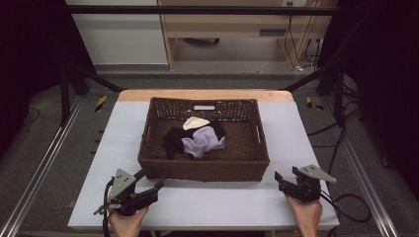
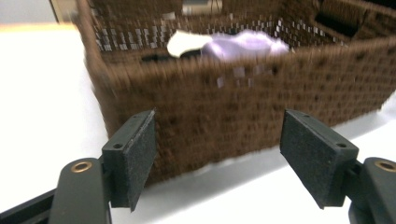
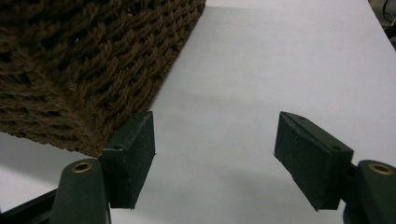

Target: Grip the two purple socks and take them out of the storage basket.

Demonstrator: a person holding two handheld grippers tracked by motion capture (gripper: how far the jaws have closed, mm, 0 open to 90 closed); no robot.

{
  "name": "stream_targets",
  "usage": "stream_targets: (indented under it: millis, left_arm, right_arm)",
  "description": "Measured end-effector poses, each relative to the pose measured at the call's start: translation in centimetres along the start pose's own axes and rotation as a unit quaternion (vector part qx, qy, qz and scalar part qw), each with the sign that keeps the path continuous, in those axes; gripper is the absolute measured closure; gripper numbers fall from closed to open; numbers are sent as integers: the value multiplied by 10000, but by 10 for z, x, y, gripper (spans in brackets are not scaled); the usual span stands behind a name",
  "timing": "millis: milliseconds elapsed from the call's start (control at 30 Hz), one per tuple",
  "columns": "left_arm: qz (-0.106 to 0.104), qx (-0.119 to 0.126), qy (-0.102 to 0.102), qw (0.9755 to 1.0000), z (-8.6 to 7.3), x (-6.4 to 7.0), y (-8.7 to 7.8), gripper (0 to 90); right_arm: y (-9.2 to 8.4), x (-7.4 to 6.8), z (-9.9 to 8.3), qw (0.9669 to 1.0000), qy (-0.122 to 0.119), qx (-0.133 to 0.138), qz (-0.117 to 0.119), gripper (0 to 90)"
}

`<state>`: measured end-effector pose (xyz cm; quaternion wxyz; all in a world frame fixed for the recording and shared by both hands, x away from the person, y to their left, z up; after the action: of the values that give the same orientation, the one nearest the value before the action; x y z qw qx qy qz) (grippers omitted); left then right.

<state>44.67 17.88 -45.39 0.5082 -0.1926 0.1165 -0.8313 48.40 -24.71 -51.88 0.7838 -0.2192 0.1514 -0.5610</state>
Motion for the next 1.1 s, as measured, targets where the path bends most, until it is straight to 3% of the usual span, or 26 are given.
stream_targets:
  millis: [333,433,667,733,1100]
  left_arm:
    - [-125,322,75,9994,41,12,-4,275]
    - [-148,337,173,9992,53,17,-1,277]
    - [-435,301,245,9983,81,34,7,281]
    - [-429,322,358,9979,91,38,13,285]
    - [-366,111,545,9978,120,41,48,316]
  right_arm:
    - [-4,-1,6,9998,47,199,-7,281]
    - [-4,-2,6,9998,44,195,25,295]
    - [-6,-2,6,9998,42,210,46,309]
    - [-6,-2,6,9997,43,219,45,310]
    - [-6,-3,5,9999,36,149,60,328]
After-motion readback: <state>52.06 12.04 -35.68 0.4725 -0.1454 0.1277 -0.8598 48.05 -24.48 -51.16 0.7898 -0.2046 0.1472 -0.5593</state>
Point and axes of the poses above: each handheld gripper's, and its own axes: y roughly forward along the jaws, z roughly out of its top, x roughly to its right, the point moved 9 cm from there along y, roughly forward along the jaws, and after that the axes turned 6 degrees about -y, right-handed, at the moved point
